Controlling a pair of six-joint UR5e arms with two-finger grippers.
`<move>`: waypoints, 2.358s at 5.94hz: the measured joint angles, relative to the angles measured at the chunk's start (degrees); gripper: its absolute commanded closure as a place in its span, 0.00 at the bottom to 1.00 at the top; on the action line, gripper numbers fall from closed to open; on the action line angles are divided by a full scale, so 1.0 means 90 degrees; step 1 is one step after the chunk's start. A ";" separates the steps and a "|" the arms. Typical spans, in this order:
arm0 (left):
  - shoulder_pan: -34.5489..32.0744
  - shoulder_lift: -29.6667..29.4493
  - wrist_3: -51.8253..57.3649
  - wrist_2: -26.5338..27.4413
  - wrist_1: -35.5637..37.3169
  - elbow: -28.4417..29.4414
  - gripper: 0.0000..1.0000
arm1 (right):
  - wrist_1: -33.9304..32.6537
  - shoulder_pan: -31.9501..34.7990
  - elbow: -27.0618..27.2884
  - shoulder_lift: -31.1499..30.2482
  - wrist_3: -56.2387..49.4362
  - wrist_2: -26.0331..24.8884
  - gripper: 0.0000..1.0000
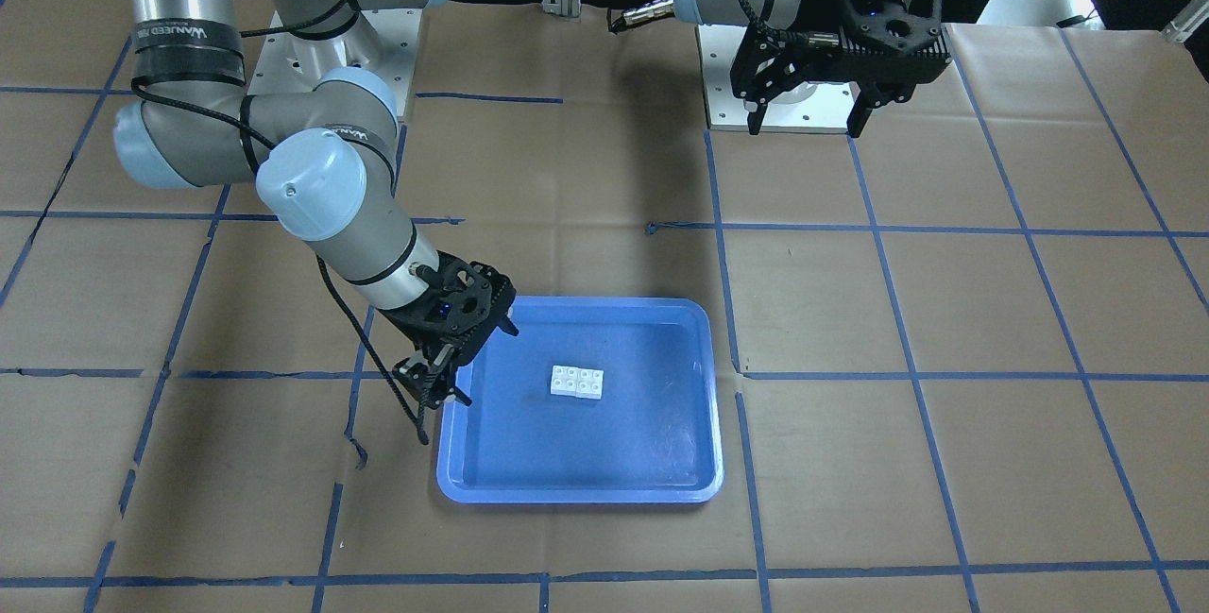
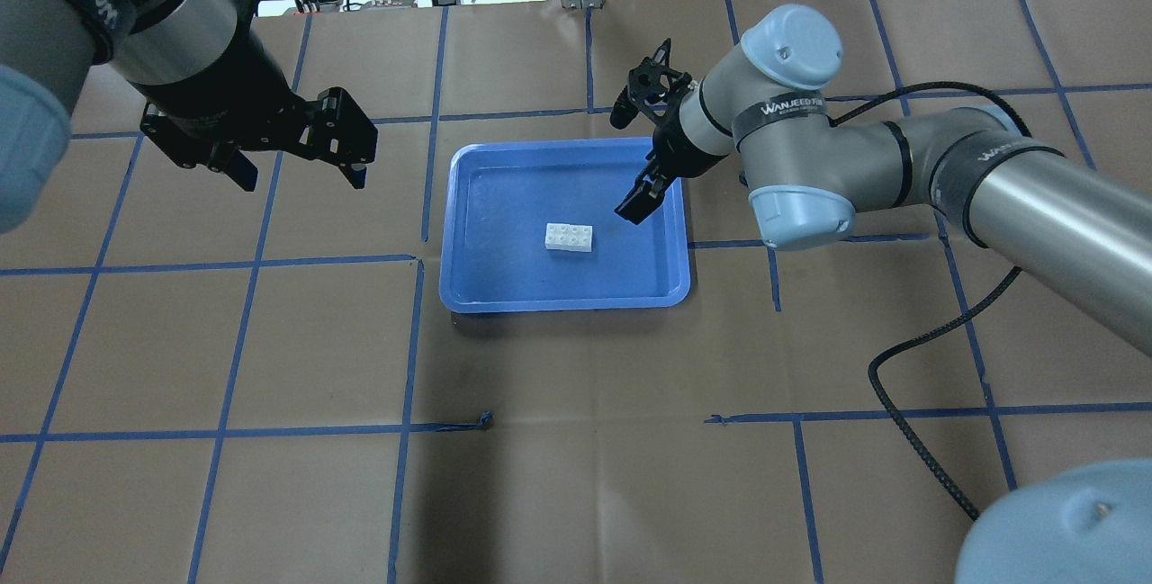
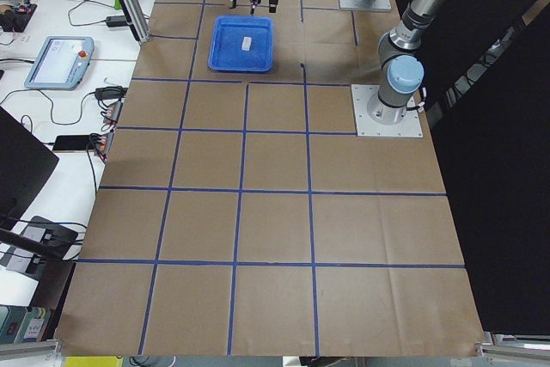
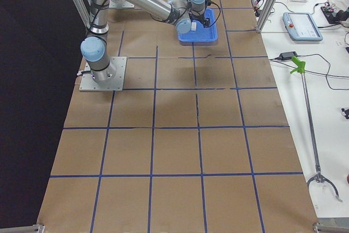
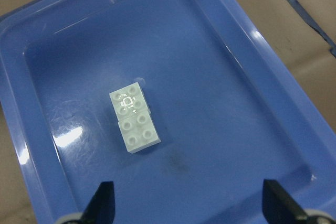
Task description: Assemble white blocks and place on blue tray
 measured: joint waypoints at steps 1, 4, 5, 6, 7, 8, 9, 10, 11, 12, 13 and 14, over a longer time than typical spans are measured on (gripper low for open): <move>0.0002 0.0000 0.0000 0.0000 0.0000 0.0000 0.01 | 0.0994 -0.0107 -0.0530 -0.0118 0.0470 -0.0540 0.00; -0.0004 0.0033 0.0010 0.0000 0.0000 -0.0022 0.01 | 0.4169 -0.0763 -0.2042 -0.0520 0.2847 -0.1590 0.00; -0.0006 0.0040 0.0010 0.0003 0.0000 -0.0037 0.01 | 0.4923 -0.0799 -0.2456 -0.0648 0.3974 -0.1766 0.00; -0.0007 0.0046 0.0010 0.0007 0.0000 -0.0044 0.01 | 0.5575 -0.0797 -0.2805 -0.0807 0.4868 -0.1821 0.00; -0.0005 0.0052 0.0010 0.0009 0.0000 -0.0047 0.01 | 0.6061 -0.0798 -0.2967 -0.1039 0.5375 -0.1838 0.00; 0.0000 0.0056 0.0010 0.0006 0.0000 -0.0048 0.01 | 0.6270 -0.0819 -0.2965 -0.1212 0.5602 -0.1846 0.00; -0.0001 0.0058 0.0013 0.0005 0.0000 -0.0049 0.01 | 0.6335 -0.0842 -0.2924 -0.1279 0.5673 -0.1852 0.00; -0.0002 0.0059 0.0018 0.0008 0.0000 -0.0049 0.01 | 0.6352 -0.0845 -0.2798 -0.1355 0.5699 -0.1851 0.00; 0.0000 0.0063 0.0019 0.0009 0.0000 -0.0049 0.01 | 0.6312 -0.0848 -0.2582 -0.1478 0.5709 -0.1846 0.00; 0.0002 0.0066 0.0020 0.0010 0.0000 -0.0049 0.01 | 0.6241 -0.0848 -0.2414 -0.1575 0.5715 -0.1848 0.00; 0.0002 0.0065 0.0020 0.0010 0.0000 -0.0049 0.01 | 0.6210 -0.0848 -0.2358 -0.1610 0.5717 -0.1852 0.00; 0.0002 0.0065 0.0020 0.0010 0.0000 -0.0049 0.01 | 0.6204 -0.0848 -0.2343 -0.1616 0.5718 -0.1854 0.00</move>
